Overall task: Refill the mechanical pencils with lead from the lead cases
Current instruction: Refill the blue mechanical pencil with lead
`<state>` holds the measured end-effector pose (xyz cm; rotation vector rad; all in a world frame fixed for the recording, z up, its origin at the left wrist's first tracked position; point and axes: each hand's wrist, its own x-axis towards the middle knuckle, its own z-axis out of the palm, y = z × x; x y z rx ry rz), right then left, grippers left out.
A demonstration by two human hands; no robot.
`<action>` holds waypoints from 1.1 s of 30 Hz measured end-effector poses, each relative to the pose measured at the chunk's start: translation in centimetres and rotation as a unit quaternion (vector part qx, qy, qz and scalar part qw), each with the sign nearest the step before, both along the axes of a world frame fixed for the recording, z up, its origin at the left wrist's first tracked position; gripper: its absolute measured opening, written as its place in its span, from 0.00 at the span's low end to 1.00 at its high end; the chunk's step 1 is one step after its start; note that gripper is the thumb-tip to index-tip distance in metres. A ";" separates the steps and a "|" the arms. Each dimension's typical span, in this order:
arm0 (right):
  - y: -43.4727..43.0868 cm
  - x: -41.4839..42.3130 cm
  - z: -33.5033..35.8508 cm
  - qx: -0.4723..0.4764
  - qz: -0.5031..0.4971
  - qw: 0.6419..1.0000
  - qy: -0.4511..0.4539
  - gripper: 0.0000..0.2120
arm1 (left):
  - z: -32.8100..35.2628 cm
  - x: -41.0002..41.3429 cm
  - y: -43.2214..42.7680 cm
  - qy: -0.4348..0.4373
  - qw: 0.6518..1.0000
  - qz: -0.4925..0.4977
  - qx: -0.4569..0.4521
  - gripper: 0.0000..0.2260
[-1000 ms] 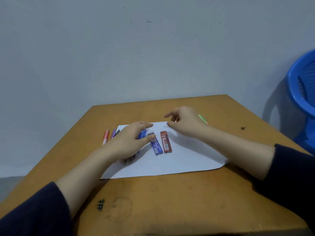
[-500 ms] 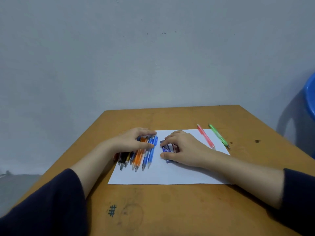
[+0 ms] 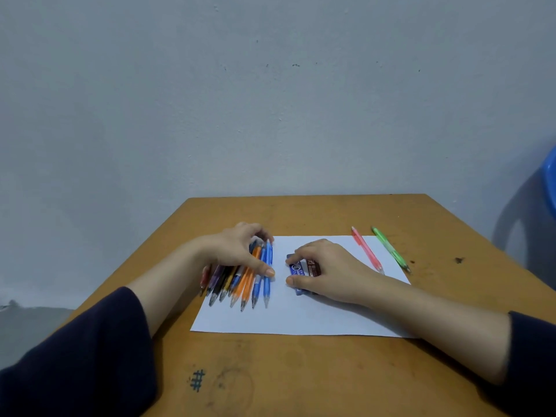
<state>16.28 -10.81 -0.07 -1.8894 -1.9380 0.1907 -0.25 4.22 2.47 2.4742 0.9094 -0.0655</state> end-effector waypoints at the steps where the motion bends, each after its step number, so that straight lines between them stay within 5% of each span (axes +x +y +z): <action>1: 0.0 0.0 0.0 0.001 0.000 1.000 0.003 0.20 | -0.1 -0.1 0.1 -0.029 0.999 0.013 -0.002 0.35; 9: 0.1 0.3 -0.2 0.007 -0.013 0.999 0.040 0.17 | 0.4 0.2 -2.4 -0.378 0.913 0.070 -0.135 0.28; 15: 0.5 0.8 1.0 0.122 -0.042 0.953 0.275 0.09 | 1.1 0.5 -5.4 -0.476 0.836 0.169 -0.215 0.19; 20: 0.5 1.0 2.3 0.155 -0.027 0.871 0.465 0.06 | 0.9 0.9 -8.1 -0.478 0.852 0.140 -0.161 0.07; 26: 0.2 1.4 3.0 0.112 -0.011 0.810 0.575 0.05 | 0.0 1.2 -8.5 -0.470 0.875 0.096 -0.069 0.10; 33: 0.3 1.4 2.9 0.109 -0.036 0.791 0.601 0.05 | -0.5 1.2 -8.5 -0.414 0.903 0.103 0.048 0.10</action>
